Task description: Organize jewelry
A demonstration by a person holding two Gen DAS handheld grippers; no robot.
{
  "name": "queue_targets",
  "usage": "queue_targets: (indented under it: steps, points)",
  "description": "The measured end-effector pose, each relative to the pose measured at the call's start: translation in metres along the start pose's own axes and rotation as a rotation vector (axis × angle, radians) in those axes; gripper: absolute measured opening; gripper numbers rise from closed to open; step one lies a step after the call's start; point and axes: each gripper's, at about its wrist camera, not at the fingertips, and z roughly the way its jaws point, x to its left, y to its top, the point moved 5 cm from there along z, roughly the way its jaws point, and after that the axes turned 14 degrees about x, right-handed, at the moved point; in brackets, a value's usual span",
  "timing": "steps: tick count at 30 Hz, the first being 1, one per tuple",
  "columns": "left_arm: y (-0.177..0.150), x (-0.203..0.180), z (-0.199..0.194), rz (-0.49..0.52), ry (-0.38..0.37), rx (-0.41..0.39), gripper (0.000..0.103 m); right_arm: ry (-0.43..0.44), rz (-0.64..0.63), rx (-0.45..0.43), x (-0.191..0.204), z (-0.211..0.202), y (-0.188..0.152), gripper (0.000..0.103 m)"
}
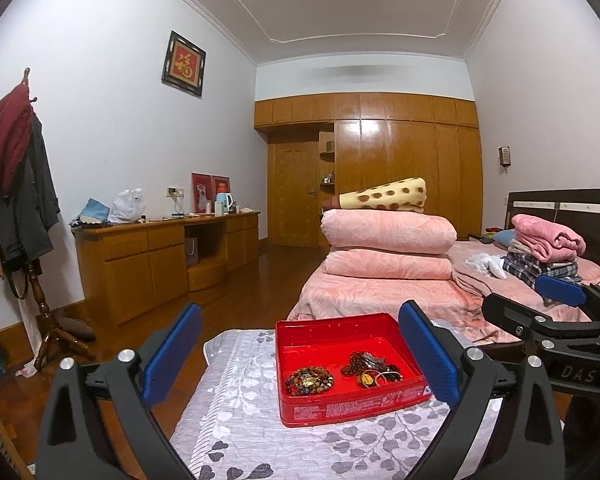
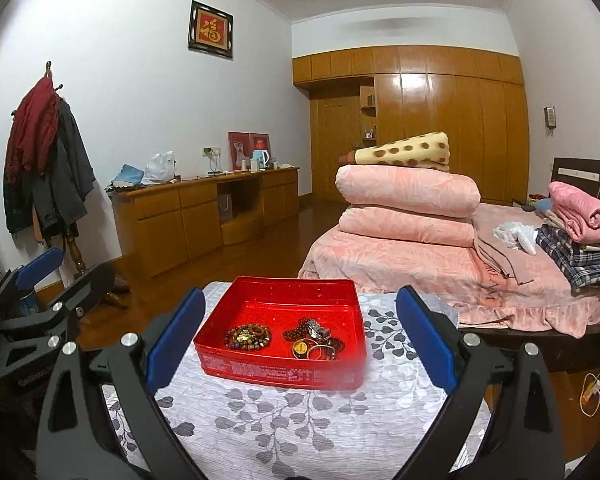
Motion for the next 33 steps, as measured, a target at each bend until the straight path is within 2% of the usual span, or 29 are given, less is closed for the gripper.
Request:
queue_targets:
  steps: [33]
  points:
    - [-0.0001, 0.0046, 0.0031, -0.021, -0.010, 0.021, 0.097, -0.006, -0.003, -0.001, -0.0009, -0.0015, 0.0012, 0.097]
